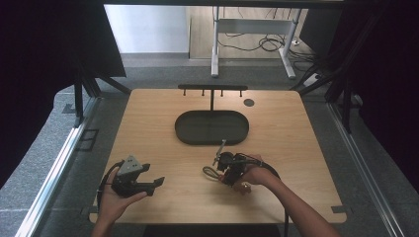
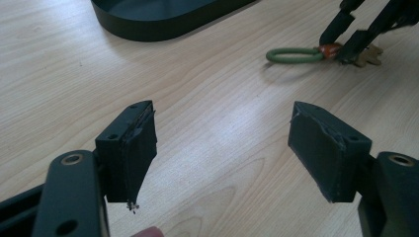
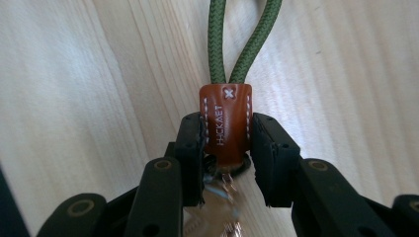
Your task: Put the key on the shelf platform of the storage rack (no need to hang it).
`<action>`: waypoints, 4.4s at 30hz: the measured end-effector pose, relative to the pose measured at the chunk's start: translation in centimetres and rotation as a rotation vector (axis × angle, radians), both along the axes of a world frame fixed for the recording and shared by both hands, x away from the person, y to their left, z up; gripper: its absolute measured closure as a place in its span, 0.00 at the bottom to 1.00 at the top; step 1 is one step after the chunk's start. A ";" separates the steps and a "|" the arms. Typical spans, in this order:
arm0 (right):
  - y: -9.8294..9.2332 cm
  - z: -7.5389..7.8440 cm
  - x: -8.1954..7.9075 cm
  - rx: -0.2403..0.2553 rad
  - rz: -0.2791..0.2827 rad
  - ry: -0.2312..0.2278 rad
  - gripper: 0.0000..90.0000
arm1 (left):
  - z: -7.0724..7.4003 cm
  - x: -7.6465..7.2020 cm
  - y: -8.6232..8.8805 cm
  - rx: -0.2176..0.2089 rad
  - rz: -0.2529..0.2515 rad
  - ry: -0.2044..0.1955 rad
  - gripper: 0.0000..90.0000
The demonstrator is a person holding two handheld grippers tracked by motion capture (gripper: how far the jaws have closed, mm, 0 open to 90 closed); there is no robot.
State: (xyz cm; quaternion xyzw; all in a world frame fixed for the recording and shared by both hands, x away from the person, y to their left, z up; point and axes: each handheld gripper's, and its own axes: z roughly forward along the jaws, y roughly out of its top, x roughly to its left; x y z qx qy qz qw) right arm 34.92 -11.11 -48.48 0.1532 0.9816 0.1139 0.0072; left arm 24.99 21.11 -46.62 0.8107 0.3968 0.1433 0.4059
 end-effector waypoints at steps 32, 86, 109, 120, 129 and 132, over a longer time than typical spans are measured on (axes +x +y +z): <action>-2.1 7.3 0.3 0.119 -0.035 -0.105 0.74 | 0.0 0.0 -0.1 -0.008 -0.002 -0.001 0.30; -2.6 10.7 6.5 0.107 -0.109 -0.147 0.74 | 0.0 0.0 0.1 -0.023 -0.010 0.000 0.30; -1.3 10.6 9.7 0.096 -0.099 -0.144 0.74 | 0.1 0.1 0.5 -0.029 -0.003 -0.003 0.30; -1.2 11.4 10.8 0.089 -0.115 -0.154 0.74 | 0.3 -0.1 0.6 -0.034 -0.002 -0.010 0.30; -1.3 11.5 12.1 0.090 -0.135 -0.163 0.74 | 0.3 0.0 0.6 -0.035 -0.002 -0.009 0.30; -1.2 11.2 12.5 0.076 -0.147 -0.153 0.75 | 0.3 -0.1 0.7 -0.039 -0.001 -0.007 0.30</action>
